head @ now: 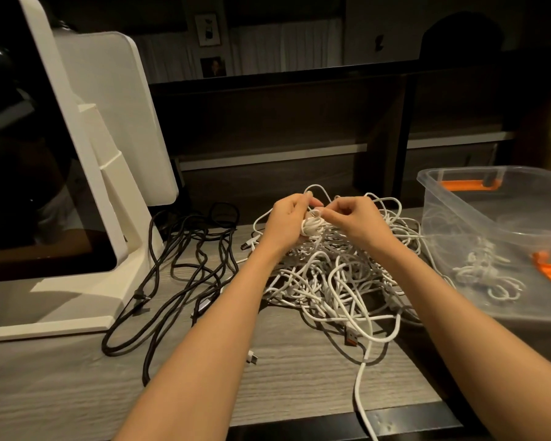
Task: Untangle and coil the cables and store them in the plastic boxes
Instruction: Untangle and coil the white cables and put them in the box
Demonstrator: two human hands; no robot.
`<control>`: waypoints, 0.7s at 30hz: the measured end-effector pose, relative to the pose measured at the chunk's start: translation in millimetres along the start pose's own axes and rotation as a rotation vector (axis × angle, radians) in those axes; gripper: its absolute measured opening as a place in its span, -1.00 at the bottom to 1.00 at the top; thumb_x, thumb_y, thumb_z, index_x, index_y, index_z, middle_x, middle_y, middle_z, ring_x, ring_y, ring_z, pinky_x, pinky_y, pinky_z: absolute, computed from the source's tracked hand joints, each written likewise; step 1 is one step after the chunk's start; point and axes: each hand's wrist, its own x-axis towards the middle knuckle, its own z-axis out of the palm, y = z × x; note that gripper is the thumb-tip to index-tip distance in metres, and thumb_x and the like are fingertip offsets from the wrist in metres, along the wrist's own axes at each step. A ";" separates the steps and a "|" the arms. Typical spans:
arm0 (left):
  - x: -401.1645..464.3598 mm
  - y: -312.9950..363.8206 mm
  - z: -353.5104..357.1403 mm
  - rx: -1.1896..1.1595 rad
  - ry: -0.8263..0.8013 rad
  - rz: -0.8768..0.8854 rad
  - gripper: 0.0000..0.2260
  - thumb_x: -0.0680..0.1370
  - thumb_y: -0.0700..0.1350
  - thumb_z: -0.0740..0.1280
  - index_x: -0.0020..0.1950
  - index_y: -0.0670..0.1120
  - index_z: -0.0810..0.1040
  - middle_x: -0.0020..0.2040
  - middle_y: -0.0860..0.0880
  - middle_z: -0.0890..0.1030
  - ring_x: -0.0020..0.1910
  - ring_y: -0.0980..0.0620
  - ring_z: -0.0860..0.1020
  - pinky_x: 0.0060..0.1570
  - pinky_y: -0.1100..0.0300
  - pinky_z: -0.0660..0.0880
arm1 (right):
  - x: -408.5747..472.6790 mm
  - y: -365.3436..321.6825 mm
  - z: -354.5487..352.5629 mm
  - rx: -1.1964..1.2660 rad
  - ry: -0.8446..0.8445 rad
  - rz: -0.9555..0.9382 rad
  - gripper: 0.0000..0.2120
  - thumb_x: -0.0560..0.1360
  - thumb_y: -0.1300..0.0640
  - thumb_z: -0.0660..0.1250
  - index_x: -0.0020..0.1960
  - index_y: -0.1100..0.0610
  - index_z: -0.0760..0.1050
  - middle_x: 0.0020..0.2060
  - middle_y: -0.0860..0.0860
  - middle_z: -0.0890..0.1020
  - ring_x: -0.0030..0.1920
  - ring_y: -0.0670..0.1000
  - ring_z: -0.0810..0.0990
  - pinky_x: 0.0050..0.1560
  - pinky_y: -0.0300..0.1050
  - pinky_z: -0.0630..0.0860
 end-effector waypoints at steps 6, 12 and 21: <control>2.0 -1.5 -10.1 -0.396 -0.327 -0.312 -0.67 0.58 0.17 0.27 -0.09 -0.10 0.43 -0.33 0.00 0.43 -0.52 0.18 0.33 -0.52 0.38 0.27 | -0.3 -0.1 5.9 -0.099 0.069 -0.008 -0.78 0.54 0.09 0.33 -0.27 0.09 0.48 -0.44 -0.09 0.49 -0.40 -0.17 0.41 -0.35 -0.29 0.30; -0.3 -2.1 -7.9 -0.416 -0.277 -0.277 -0.72 0.55 -0.20 0.37 0.18 -0.11 0.33 -0.21 -0.07 0.45 -0.44 0.15 0.35 -0.48 0.34 0.29 | -0.4 2.1 3.7 -0.059 0.083 0.049 -0.78 0.53 0.08 0.33 -0.24 0.14 0.45 -0.40 -0.04 0.46 -0.37 -0.10 0.39 -0.33 -0.22 0.32; 2.9 -3.7 1.2 -0.360 -0.105 -0.256 -0.84 0.64 -0.08 0.25 -0.01 -0.18 0.45 -0.27 -0.04 0.39 -0.46 0.18 0.32 -0.52 0.38 0.22 | -4.6 -1.3 6.0 -0.232 0.024 -0.083 -0.73 0.54 0.11 0.32 -0.30 0.10 0.35 -0.41 -0.01 0.45 -0.35 -0.05 0.39 -0.26 -0.09 0.34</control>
